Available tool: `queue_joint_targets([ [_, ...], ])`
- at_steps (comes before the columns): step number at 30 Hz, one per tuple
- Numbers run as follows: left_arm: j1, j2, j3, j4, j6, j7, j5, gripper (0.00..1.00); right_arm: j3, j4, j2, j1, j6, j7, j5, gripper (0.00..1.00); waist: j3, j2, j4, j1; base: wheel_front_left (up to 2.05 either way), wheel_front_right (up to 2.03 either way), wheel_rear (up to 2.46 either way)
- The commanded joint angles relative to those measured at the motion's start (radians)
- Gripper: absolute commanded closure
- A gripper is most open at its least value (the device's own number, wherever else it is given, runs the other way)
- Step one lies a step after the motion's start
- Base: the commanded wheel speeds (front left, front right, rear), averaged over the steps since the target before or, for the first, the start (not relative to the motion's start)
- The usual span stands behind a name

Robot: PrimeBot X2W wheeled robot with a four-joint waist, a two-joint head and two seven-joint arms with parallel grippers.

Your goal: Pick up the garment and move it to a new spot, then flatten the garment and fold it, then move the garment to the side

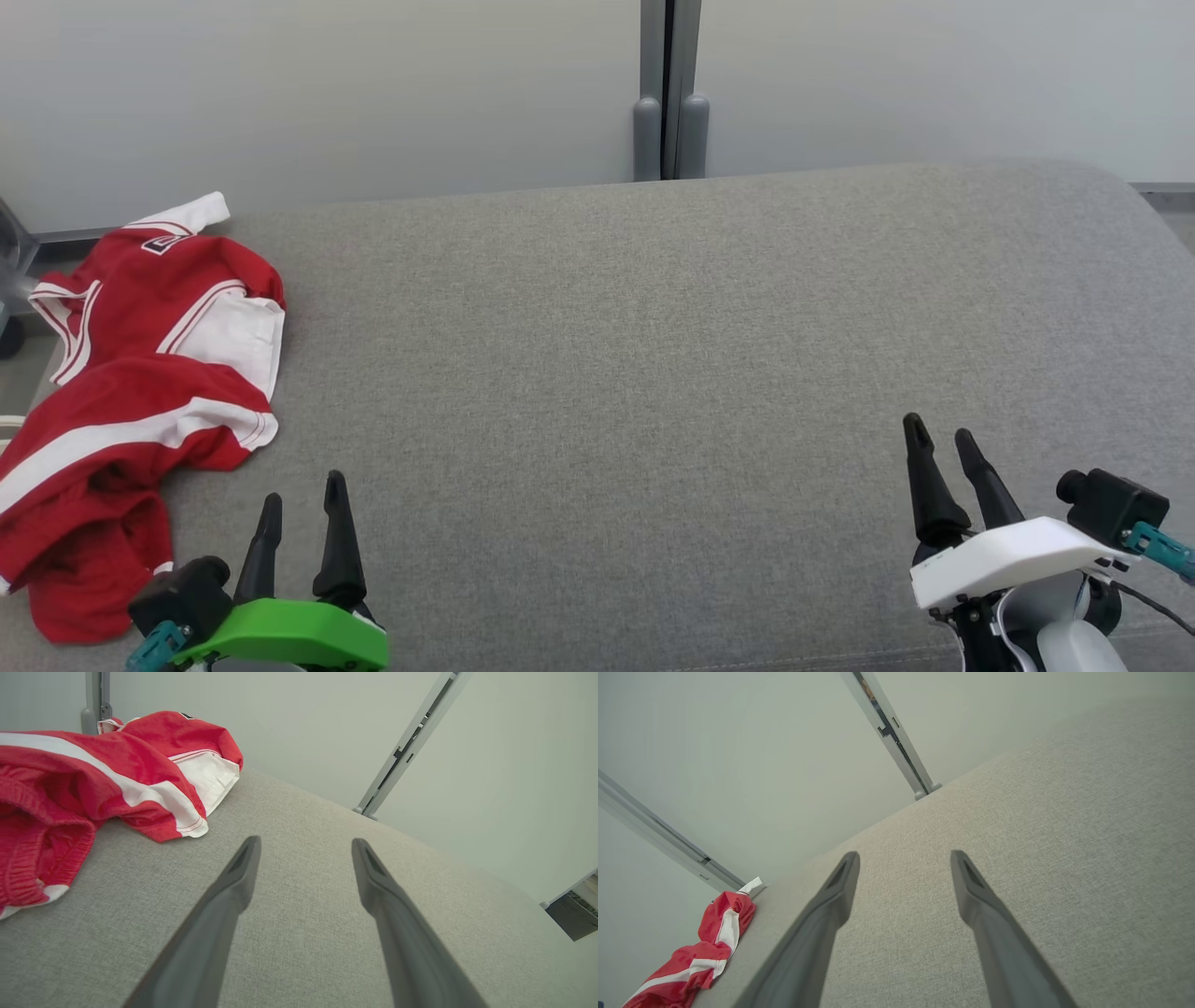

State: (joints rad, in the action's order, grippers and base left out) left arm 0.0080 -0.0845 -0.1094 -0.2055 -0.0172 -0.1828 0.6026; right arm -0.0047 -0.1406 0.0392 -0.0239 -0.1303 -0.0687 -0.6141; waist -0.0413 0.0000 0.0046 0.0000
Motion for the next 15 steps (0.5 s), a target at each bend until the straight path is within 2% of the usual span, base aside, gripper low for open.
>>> queue_joint_targets([
  [1,0.005,-0.014,0.003,0.004,-0.008,-0.008,-0.037,0.00,0.011,0.008,0.007,0.001,0.000,-0.014,0.034,0.00,-0.001,0.0000,0.000,0.0000,0.00,0.00,0.00],
  [15,0.039,-0.030,0.011,-0.007,-0.048,-0.029,-0.177,0.00,0.072,-0.018,0.009,-0.003,0.000,-0.066,0.198,0.00,-0.011,0.0000,0.000,0.0000,0.00,0.00,0.00],
])
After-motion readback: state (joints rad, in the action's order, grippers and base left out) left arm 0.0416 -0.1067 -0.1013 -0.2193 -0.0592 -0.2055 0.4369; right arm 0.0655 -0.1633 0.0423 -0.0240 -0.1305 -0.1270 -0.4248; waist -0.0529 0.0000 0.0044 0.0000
